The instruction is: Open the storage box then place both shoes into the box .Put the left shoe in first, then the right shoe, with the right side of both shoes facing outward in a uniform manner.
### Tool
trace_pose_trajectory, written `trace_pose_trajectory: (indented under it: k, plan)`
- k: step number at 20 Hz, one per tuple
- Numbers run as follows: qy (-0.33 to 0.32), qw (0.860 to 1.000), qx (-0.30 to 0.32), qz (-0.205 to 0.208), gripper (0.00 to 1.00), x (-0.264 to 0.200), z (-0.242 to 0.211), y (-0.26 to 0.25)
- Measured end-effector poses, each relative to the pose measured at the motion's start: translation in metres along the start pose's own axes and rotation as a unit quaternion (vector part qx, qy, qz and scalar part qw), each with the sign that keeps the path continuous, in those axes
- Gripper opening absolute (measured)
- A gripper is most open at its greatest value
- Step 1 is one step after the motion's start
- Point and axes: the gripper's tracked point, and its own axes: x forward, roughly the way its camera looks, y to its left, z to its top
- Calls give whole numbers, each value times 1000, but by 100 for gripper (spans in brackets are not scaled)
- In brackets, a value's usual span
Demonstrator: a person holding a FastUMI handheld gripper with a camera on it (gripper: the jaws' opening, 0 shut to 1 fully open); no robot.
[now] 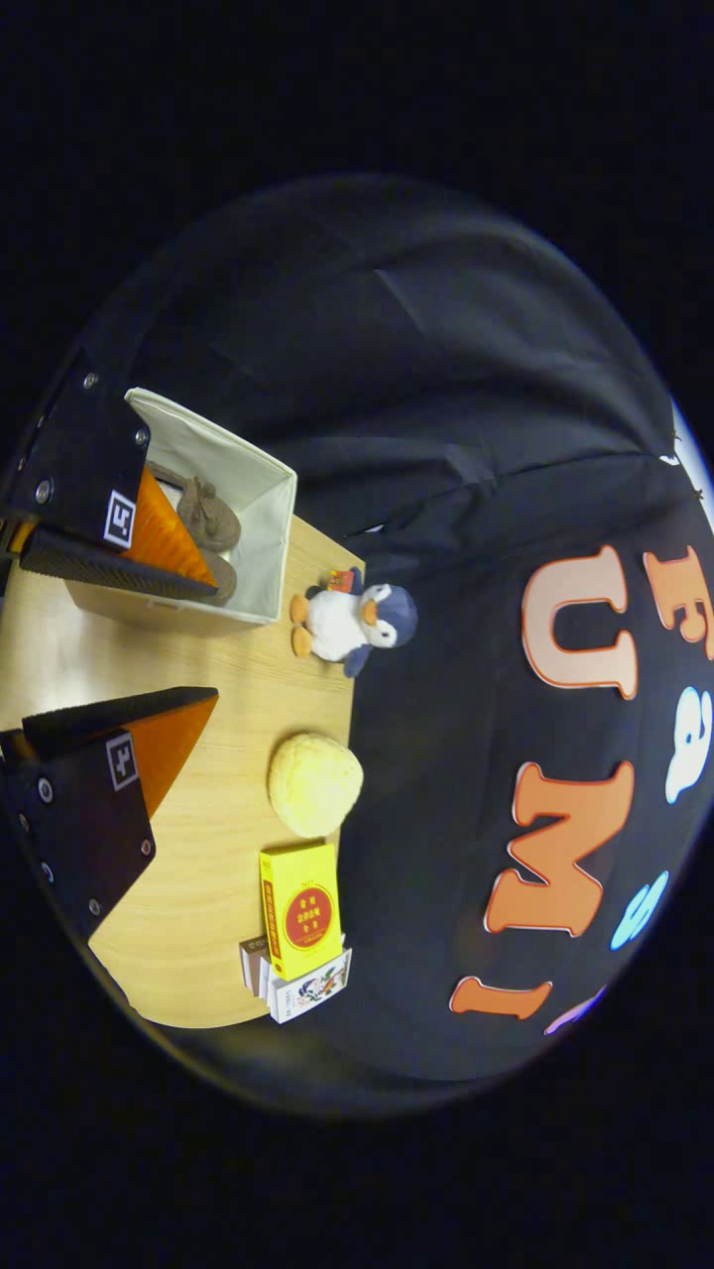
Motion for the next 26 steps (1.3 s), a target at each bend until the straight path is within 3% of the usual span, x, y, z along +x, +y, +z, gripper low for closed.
trace_pose_trajectory:
  k: [5,9,14,21,26]
  plan:
    - [-120,992,11,-23,64,-51,54,-96]
    - [-204,977,10,-69,73,-96,85,-175]
    - [-263,957,4,-124,81,-136,100,-258]
    - [-320,936,-6,-149,87,-178,102,-319]
    - [-328,933,-21,-146,87,-186,93,-324]
